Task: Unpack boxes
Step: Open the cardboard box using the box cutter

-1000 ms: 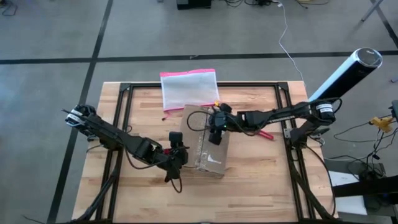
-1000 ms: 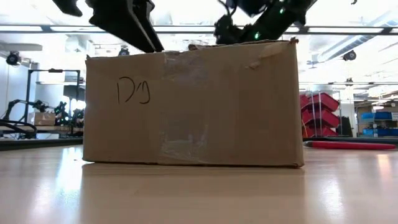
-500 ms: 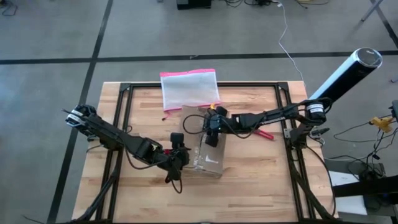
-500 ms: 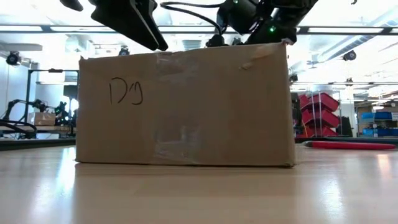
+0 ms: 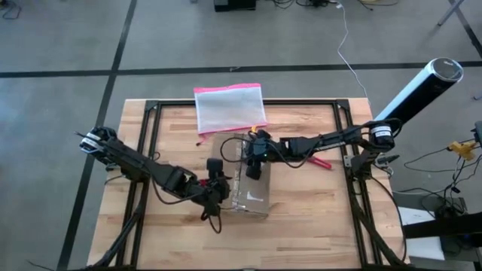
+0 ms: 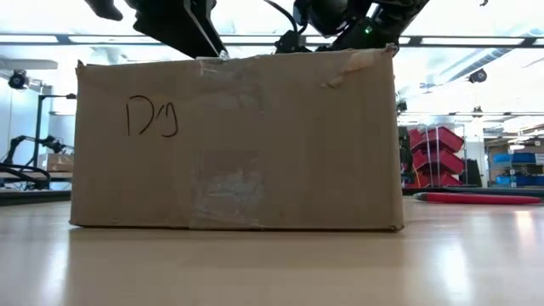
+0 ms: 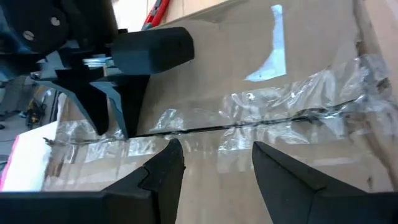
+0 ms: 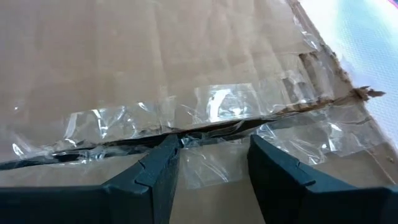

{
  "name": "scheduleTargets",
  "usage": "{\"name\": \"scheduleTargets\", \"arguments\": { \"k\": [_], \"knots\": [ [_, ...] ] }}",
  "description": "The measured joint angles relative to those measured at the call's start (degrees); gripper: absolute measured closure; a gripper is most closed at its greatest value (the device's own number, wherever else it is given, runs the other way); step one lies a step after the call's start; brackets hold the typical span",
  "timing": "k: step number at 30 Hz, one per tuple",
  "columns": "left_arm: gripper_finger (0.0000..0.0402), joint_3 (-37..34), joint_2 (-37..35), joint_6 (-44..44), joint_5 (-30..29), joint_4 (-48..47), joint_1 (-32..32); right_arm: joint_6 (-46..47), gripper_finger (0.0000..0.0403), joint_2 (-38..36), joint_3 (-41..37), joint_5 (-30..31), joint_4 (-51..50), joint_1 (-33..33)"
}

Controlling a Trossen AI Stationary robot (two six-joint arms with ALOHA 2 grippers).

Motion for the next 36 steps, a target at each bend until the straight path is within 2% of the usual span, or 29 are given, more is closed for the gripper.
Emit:
{"name": "scheduleTargets", "arguments": {
  "k": [7, 12, 21, 25, 30, 36],
  "knots": [
    [0.0215, -0.31, 0.0, 0.47, -0.82, -0.15, 0.35, -1.32, 0.0238, -0.38, 0.07, -0.77, 0.09, 2.09],
    [0.0218, -0.33, 0.0, 0.47, -0.82, -0.13, 0.35, -6.56, 0.0238, -1.46, 0.07, 4.66, -0.21, 4.09],
    [0.0219, -0.35, 0.0, 0.47, -0.77, -0.02, 0.35, -7.86, 0.0238, -2.51, 0.09, 4.71, 0.17, 6.3],
    [0.0214, -0.35, 0.0, 0.47, -0.75, 0.0, 0.35, -7.83, 0.0238, -2.43, 0.09, 1.15, 0.2, 6.91],
    [0.0217, -0.35, 0.0, 0.47, -0.73, 0.0, 0.35, -2.44, 0.0238, -2.4, 0.09, -7.27, 0.23, 7.02],
    [0.0225, -0.35, 0.0, 0.47, -0.71, 0.02, 0.35, 0.81, 0.0238, -1.87, 0.13, -9.86, 0.12, 7.2]
  ]
}}
